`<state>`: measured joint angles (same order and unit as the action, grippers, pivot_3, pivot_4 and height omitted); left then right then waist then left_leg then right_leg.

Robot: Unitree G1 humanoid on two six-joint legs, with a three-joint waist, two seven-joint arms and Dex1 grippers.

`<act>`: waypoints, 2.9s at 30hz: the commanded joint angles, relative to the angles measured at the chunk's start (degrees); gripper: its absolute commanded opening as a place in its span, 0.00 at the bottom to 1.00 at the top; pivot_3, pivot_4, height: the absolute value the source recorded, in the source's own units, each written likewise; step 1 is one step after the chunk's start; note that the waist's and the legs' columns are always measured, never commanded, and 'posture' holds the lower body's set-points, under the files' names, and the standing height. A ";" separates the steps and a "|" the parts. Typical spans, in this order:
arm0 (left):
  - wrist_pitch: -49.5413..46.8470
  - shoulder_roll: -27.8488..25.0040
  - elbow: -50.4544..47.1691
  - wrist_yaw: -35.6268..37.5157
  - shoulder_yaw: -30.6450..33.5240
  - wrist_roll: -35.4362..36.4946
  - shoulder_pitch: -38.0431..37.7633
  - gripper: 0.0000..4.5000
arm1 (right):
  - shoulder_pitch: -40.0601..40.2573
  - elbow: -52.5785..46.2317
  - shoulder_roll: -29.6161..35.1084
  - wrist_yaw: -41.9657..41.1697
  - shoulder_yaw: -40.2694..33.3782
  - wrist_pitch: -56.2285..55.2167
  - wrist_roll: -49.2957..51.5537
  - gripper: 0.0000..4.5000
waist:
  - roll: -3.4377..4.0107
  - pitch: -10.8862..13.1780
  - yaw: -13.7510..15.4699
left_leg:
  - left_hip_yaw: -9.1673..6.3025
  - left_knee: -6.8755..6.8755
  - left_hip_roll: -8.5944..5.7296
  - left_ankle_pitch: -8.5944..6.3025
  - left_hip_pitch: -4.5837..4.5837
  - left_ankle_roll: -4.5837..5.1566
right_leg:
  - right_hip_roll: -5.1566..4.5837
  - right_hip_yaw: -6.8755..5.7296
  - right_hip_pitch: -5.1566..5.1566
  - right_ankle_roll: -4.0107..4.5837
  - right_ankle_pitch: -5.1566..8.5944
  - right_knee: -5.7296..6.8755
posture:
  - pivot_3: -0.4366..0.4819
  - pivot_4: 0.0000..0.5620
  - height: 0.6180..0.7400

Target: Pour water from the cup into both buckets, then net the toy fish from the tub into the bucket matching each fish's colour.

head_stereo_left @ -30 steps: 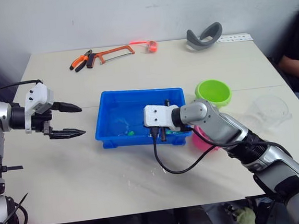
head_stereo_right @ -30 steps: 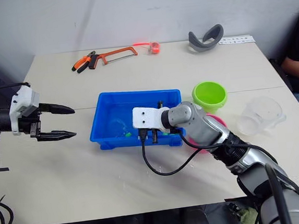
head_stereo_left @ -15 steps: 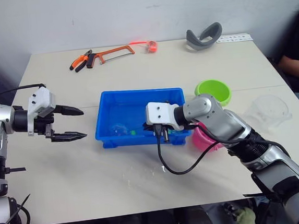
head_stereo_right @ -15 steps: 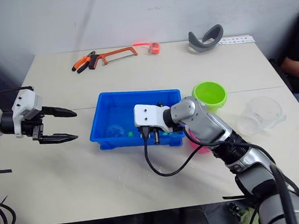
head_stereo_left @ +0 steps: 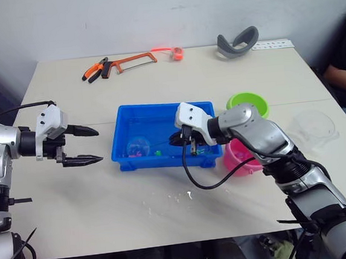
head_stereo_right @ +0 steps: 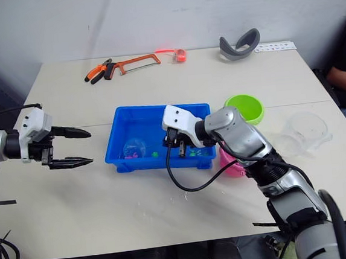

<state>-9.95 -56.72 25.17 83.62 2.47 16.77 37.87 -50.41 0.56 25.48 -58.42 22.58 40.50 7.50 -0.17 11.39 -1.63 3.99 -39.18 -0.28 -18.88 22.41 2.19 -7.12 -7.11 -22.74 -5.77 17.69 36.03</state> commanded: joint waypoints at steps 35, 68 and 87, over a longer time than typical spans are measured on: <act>-4.54 29.02 -23.48 -13.63 0.23 14.81 -5.30 1.00 | 40.76 -41.68 25.71 -3.59 -66.67 26.69 28.54 0.00 | -0.02 0.00 2.58 | -0.10 -0.06 -0.05 0.03 -0.03 0.06 | -0.25 0.43 0.23 -0.04 -0.02 -0.10 | 0.48 0.27 1.00; -0.16 34.78 -19.19 -13.35 -7.93 8.73 -5.72 1.00 | 82.89 -32.50 7.87 8.92 -74.16 -66.97 -10.43 0.00 | 0.01 -0.06 3.12 | 0.02 -0.01 -0.15 0.19 -0.39 0.06 | 0.06 0.89 0.45 -0.21 -0.12 -0.12 | 0.48 0.27 1.00; -0.91 29.97 -13.76 -12.65 1.35 12.58 -4.85 1.00 | 81.01 -45.65 23.27 17.29 -73.35 -27.34 29.89 0.00 | 0.06 -0.03 2.89 | -0.17 0.00 -0.04 0.21 -0.60 0.07 | -0.29 0.77 0.76 -0.15 -0.11 -0.20 | 0.48 0.27 1.00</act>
<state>-10.96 -25.64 12.25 70.67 1.97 28.22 33.03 31.95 -43.09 45.91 -41.06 -48.50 7.91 31.93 -0.12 11.35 1.26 3.78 -39.16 -0.32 -18.72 21.68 2.28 -7.42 -6.37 -21.85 -5.90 17.58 35.76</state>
